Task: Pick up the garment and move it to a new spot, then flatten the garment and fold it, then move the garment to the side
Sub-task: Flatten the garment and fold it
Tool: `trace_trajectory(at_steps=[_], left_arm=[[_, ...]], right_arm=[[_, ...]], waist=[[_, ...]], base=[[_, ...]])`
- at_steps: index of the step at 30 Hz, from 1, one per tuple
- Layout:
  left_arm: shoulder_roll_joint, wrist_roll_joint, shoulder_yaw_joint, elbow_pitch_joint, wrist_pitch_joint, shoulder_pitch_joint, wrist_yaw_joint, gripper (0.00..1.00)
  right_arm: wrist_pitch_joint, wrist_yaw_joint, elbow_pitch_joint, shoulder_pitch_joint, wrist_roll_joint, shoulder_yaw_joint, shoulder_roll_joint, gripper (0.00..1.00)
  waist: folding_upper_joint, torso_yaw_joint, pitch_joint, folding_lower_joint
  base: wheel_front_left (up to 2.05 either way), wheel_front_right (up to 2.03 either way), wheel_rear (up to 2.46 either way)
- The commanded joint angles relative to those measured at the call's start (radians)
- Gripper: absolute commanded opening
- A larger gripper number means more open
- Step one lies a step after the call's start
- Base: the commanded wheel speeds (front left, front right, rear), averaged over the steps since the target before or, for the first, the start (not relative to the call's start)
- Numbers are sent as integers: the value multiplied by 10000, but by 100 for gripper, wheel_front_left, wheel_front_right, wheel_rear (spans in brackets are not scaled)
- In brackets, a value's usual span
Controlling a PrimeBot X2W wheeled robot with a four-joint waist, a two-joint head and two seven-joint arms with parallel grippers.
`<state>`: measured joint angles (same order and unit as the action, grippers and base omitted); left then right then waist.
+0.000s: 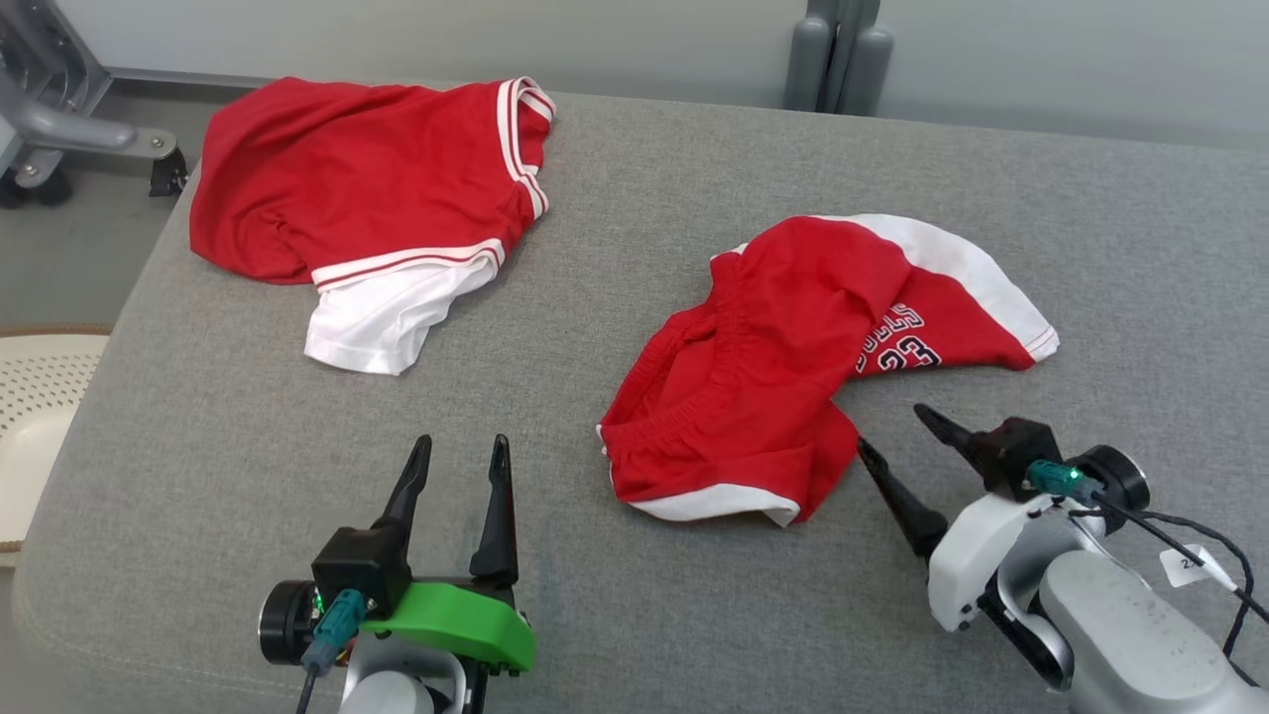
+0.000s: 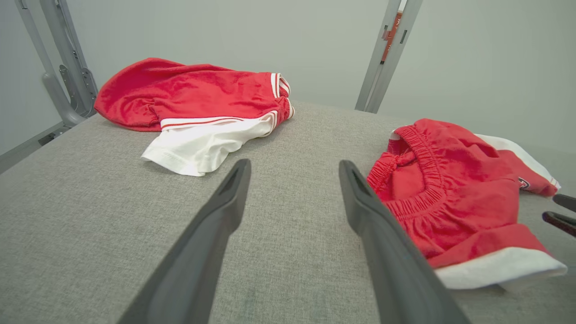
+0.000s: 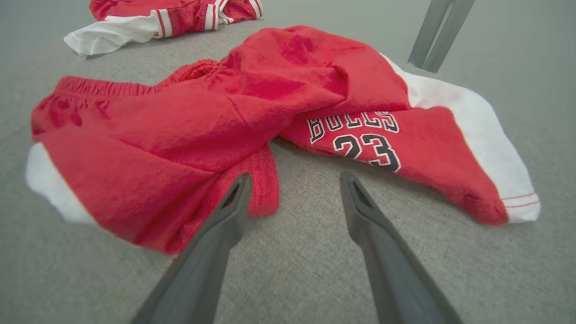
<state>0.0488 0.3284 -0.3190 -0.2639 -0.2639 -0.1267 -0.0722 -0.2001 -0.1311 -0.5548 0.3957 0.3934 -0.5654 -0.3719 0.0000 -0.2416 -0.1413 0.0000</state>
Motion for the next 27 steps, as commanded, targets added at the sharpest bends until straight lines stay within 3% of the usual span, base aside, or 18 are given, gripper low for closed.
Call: trace_trajectory(at_steps=[1, 11, 12, 13, 15, 20, 27], left_arm=[[30, -83, 13, -28, -9, 71, 55, 100], [30, -88, -41, -145, -9, 35, 107, 100], [30, -82, -34, -141, -9, 36, 105, 100], [30, -77, -19, -135, -9, 39, 98, 100], [30, -68, 14, -127, -9, 58, 69, 100], [28, -57, 135, -99, -9, 206, 0, 100], [30, -2, 200, -10, -9, 349, 12, 100]], right_arm=[[51, 6, 100, -84, -16, -84, -46, 100], [784, 6, -1029, 434, 308, -721, 352, 100], [766, 6, -1193, 515, 326, -751, 394, 77], [711, 6, -1382, 614, 363, -776, 460, 44], [602, 6, -1662, 758, 407, -794, 537, 0], [137, 8, -2047, 766, 587, -234, 531, 0], [-313, 8, -1919, 87, 269, 2012, 385, 0]], waist=[[0, 85, 105, 0], [0, -640, 23, 0], [0, -680, 11, 0], [0, -723, 2, 0], [0, -758, 7, 0], [0, -546, 144, 0], [0, 351, 380, 0]], base=[[0, 0, 0], [0, 0, 0], [0, 0, 0], [0, 0, 0], [0, 0, 0], [0, 0, 0], [0, 0, 0]])
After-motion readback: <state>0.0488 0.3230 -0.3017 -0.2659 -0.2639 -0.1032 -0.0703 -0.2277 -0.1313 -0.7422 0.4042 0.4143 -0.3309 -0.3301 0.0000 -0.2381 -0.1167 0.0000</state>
